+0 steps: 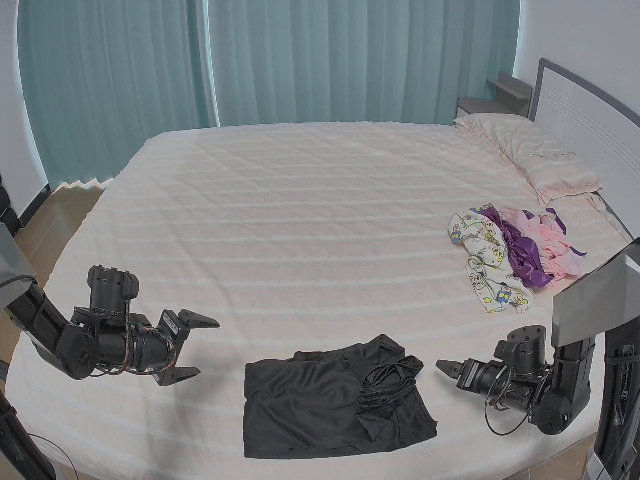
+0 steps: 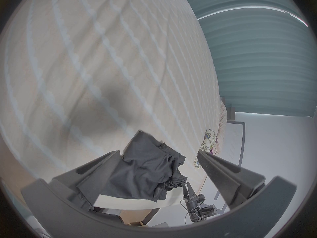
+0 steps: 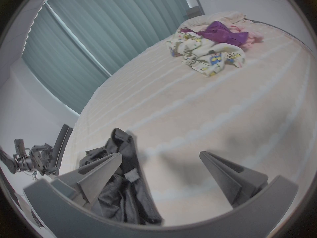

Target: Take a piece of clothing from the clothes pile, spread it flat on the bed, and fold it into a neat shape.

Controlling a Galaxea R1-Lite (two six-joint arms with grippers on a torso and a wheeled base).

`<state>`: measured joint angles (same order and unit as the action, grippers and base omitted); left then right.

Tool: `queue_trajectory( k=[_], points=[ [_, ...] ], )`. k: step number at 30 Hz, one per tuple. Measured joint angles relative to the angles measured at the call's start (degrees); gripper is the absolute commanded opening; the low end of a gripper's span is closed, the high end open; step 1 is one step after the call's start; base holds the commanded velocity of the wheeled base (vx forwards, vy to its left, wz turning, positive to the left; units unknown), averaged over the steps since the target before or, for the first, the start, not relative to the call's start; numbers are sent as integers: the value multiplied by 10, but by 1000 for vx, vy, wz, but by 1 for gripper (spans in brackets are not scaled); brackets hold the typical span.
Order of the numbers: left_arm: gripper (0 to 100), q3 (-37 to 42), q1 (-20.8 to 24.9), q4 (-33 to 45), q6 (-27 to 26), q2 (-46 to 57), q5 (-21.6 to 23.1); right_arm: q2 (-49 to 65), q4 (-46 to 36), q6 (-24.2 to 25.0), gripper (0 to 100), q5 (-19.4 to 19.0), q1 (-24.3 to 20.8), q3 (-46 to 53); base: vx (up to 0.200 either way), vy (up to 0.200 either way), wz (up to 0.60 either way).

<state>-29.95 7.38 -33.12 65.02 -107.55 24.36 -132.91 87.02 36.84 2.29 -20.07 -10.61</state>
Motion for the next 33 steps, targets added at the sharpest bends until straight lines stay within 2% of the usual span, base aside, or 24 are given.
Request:
queue_trajectory(
  k=[5,13,22,33],
  points=[
    [100,0,-1,-1,-1,-1,0,11,-18,-17,100,4,-28,-30,0,0,0],
    [100,8,-1,-32,-2,-5,-1,16,-87,-66,100,50,-89,-111,0,0,0],
    [100,20,0,-51,-3,-11,-1,19,-156,-169,100,60,-149,-200,0,0,0],
    [100,22,1,-52,-5,-17,-1,8,-226,-292,100,54,-169,-261,0,0,0]
  ],
)
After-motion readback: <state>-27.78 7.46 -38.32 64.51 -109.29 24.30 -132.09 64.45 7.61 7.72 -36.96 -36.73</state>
